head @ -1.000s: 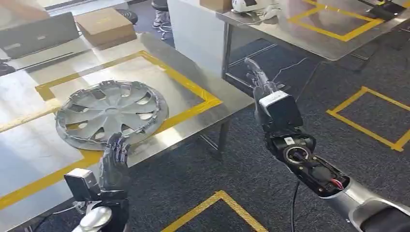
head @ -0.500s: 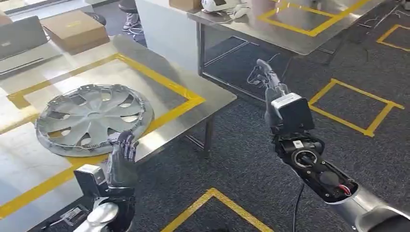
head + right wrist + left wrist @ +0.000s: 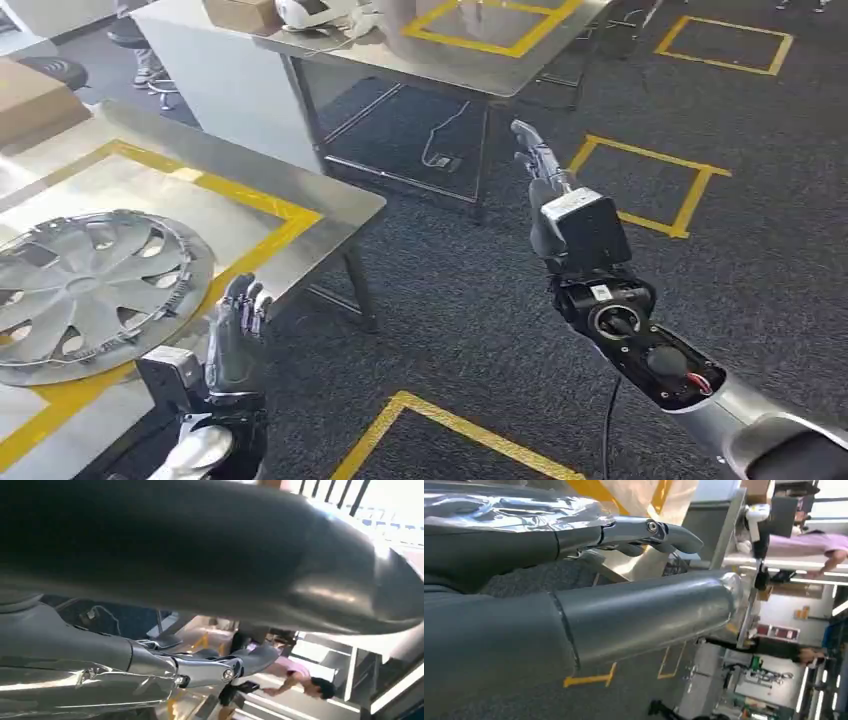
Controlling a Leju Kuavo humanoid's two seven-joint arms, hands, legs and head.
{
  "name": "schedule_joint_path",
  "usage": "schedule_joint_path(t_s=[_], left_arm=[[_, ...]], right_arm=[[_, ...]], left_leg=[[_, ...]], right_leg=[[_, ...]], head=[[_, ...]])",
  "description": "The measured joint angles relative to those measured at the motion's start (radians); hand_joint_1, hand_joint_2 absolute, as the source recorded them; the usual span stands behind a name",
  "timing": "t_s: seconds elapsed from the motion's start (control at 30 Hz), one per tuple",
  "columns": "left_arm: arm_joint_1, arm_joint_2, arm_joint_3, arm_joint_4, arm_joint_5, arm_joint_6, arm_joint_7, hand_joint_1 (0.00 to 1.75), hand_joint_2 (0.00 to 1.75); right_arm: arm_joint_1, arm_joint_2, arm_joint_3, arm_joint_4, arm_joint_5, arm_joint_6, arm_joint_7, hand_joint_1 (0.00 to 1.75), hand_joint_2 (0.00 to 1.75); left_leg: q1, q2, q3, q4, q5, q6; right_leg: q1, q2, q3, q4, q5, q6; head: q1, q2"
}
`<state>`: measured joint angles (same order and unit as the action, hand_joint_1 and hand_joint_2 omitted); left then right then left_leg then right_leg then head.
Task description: Take the parts from the cabinet and place them on the table.
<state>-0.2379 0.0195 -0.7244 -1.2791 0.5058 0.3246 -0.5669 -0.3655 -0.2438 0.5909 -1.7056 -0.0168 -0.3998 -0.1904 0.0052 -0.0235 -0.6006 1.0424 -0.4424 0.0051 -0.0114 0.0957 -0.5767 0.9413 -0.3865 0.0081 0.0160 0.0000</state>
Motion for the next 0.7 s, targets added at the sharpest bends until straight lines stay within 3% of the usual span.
schedule_joint_path(t_s=[0.03,0.07,0.13,0.2,0.23,0.27,0.33,0.37,0.4,0.6,0.7], left_arm=[[-0.002,0.0,0.0,0.0,0.0,0.0,0.0,0.0,0.0],[-0.002,0.0,0.0,0.0,-0.001,0.0,0.001,0.0,0.0],[-0.002,0.0,0.0,0.0,-0.003,0.0,0.002,0.0,0.0],[-0.004,-0.004,0.0,-0.001,-0.003,0.0,0.003,0.0,0.0],[-0.007,-0.005,0.0,-0.001,-0.003,0.0,0.004,0.0,0.0],[-0.007,-0.006,0.0,-0.002,-0.005,0.0,0.004,0.0,0.0],[-0.001,-0.004,0.0,-0.002,-0.005,0.001,0.004,0.0,0.0],[0.002,-0.003,0.0,-0.002,-0.005,0.002,0.004,0.0,0.0],[0.003,-0.003,0.0,-0.002,-0.005,0.003,0.004,0.0,0.0],[0.004,-0.003,0.0,-0.002,-0.005,0.003,0.004,0.0,0.0],[0.003,-0.003,0.0,-0.002,-0.005,0.004,0.004,0.0,0.0]], right_arm=[[0.0,0.0,0.0,0.0,0.0,0.0,0.0,0.0,0.0],[-0.001,0.001,0.0,0.0,0.0,0.0,0.001,0.0,0.0],[0.001,0.001,0.0,0.0,-0.001,0.0,0.002,0.0,0.0],[0.002,0.001,-0.002,0.0,-0.001,0.001,0.002,0.0,0.0],[0.005,0.001,-0.002,-0.002,-0.001,0.002,0.001,0.0,0.0],[0.001,0.001,-0.002,-0.002,-0.001,0.003,0.002,0.0,0.0],[0.003,0.001,-0.002,-0.002,-0.002,0.003,0.001,0.0,0.0],[0.005,0.001,-0.002,-0.002,-0.002,0.003,0.001,0.0,0.0],[0.007,0.001,-0.002,0.0,-0.002,0.003,0.001,0.0,0.0],[0.007,0.001,-0.002,0.0,-0.003,0.003,0.001,0.0,0.0],[0.007,0.001,-0.002,0.0,-0.004,0.003,0.001,0.0,0.0]], left_leg=[[0.004,-0.057,0.031,-0.072,0.023,0.006],[0.007,-0.06,0.037,-0.093,0.017,0.007],[-0.004,-0.039,0.037,-0.087,0.016,0.012],[0.004,-0.012,0.043,-0.101,0.023,0.023],[0.004,0.0,0.048,-0.106,0.025,0.028],[0.002,0.01,0.048,-0.106,0.024,0.033],[-0.002,0.036,0.049,-0.105,0.022,0.036],[-0.002,0.05,0.048,-0.105,0.021,0.037],[-0.002,0.062,0.049,-0.104,0.02,0.036],[-0.002,0.067,0.049,-0.104,0.019,0.036],[-0.002,0.074,0.05,-0.104,0.018,0.035]], right_leg=[[-0.003,0.009,-0.003,0.0,0.0,0.002],[0.003,0.023,-0.009,0.005,0.001,0.008],[-0.007,0.043,-0.014,0.0,0.005,0.023],[-0.006,0.065,-0.019,-0.002,0.008,0.036],[-0.002,0.006,-0.025,0.022,-0.009,0.037],[0.001,-0.041,-0.054,0.085,-0.049,0.04],[-0.001,-0.077,-0.138,0.266,-0.13,0.046],[-0.002,-0.083,-0.169,0.331,-0.149,0.048],[-0.004,-0.086,-0.174,0.343,-0.144,0.05],[-0.005,-0.086,-0.17,0.334,-0.136,0.05],[-0.007,-0.088,-0.156,0.306,-0.117,0.051]], head=[[-0.003,0.0],[-0.002,0.0],[0.001,0.0],[0.002,0.0],[0.002,0.0],[0.015,0.0],[0.027,0.0],[0.027,0.0],[0.032,0.0],[0.035,0.0],[0.037,0.0]])
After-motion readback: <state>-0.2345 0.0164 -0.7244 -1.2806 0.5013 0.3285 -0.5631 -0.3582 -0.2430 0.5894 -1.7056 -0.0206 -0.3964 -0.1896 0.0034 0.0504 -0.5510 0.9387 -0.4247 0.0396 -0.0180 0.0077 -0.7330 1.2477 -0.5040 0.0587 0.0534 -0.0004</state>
